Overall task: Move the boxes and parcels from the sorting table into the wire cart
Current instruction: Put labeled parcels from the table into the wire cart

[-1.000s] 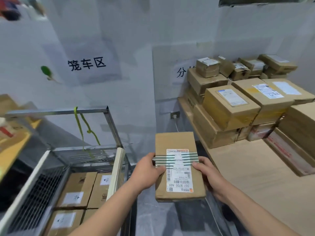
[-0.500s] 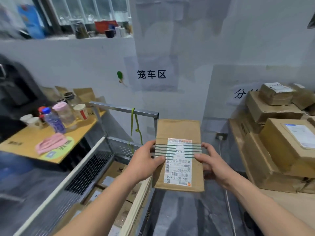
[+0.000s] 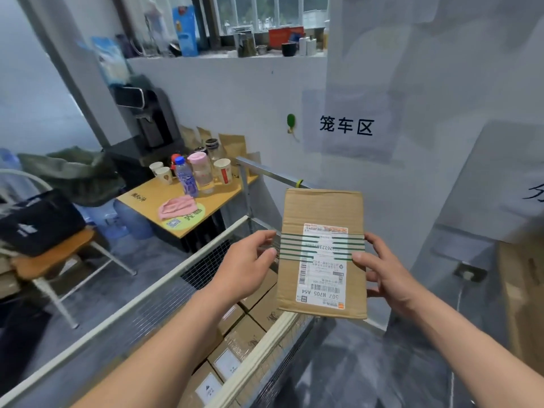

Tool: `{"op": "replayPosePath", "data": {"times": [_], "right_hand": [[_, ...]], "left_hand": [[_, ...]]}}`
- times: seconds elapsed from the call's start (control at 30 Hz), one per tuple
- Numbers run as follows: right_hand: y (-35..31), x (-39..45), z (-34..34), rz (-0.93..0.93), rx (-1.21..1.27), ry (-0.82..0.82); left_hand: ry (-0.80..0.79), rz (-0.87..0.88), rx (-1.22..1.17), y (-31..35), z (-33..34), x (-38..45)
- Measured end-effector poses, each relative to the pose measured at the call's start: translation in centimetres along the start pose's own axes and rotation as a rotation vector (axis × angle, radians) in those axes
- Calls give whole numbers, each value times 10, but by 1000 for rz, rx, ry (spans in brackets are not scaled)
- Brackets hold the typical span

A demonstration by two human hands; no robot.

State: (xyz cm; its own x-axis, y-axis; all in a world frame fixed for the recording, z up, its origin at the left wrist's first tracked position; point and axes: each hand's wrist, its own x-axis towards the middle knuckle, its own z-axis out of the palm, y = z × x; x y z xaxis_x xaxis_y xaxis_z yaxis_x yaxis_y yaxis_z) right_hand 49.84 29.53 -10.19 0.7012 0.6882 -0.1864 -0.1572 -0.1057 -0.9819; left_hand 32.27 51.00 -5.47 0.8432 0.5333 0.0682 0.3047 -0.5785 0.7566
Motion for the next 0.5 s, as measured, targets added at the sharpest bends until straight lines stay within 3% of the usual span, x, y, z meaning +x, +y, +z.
{"op": "replayPosePath", "data": {"times": [0.5], "right_hand": [[-15,100,103,42,-97,-180]], "left_hand": [[59,-61,356,-107,-71,23]]}}
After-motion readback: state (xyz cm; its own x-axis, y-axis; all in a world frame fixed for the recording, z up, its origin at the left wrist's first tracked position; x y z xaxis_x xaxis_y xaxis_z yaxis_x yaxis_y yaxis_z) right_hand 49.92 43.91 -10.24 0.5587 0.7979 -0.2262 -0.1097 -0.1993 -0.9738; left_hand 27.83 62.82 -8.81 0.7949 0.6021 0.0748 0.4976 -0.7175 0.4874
